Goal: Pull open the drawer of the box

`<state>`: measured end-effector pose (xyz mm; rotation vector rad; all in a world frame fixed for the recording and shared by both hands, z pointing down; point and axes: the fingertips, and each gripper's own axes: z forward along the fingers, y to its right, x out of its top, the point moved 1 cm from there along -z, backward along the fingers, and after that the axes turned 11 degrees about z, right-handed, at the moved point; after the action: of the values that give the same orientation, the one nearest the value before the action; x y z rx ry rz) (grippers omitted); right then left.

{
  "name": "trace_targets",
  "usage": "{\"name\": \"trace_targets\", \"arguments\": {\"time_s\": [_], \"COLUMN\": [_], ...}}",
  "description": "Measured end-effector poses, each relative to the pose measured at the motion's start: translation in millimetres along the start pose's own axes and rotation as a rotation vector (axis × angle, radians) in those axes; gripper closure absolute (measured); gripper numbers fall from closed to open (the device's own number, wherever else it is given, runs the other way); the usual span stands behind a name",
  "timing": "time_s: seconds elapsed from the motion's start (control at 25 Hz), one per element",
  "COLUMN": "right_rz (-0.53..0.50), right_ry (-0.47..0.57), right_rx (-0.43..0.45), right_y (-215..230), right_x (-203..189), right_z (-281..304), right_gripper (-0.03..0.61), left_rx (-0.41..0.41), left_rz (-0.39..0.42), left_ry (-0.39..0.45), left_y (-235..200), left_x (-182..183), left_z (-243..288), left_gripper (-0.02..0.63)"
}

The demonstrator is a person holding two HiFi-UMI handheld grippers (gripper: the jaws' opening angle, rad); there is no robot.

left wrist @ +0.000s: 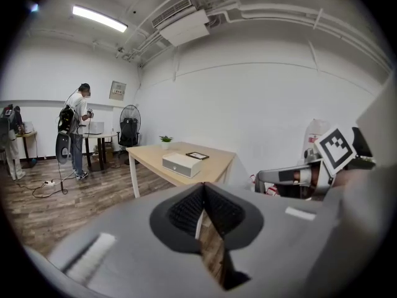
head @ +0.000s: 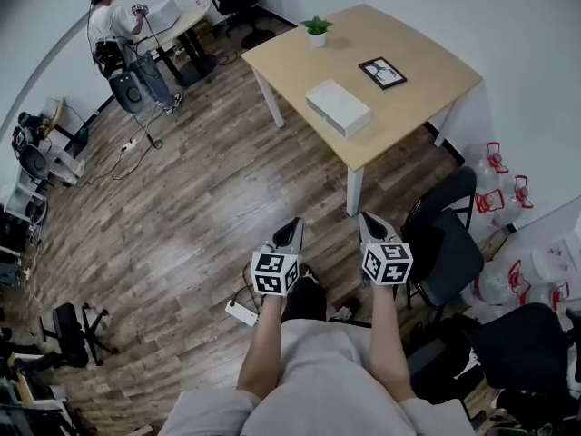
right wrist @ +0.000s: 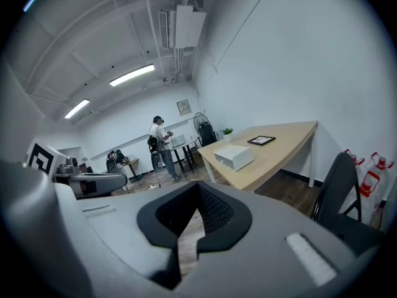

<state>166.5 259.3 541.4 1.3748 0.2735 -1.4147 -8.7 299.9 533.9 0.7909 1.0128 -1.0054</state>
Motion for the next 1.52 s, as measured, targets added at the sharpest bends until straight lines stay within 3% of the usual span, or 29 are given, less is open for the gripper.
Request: {"name": "trace_targets", "arguments": {"time_s": [0.36,0.84,1.16,1.52], "right_rz": [0.046,0.042,0.009,0.002], "right_ry": [0.024,0.048,0.0,-0.049], "right_rx": [0.01,-0.063,-0.094,-0.144], "right_y": [22.2,58.8,89.3,98.1], "right_x": [15.4,61.6,98.5,128.9], "right_z": [17.2,90.2,173.3,269.2], "right_gripper": [0.577,0.577,0.577,0.577], "left_rx": [-0.013,-0.103,-0.097,-0.127], "left_rz": [-0.029,-0.006,-0.015,-0.059], "left_ry": [-0.015,0.005,0.009,-0.048], "left_y": [-15.0,-56.4,-120.8,-198.3], "left_x": [-5.8,40.6,73.6,69.1], "left_z": [31.3,144.3,235.7,306.4], "left_gripper": [0.56,0.56,0.56,0.56]}}
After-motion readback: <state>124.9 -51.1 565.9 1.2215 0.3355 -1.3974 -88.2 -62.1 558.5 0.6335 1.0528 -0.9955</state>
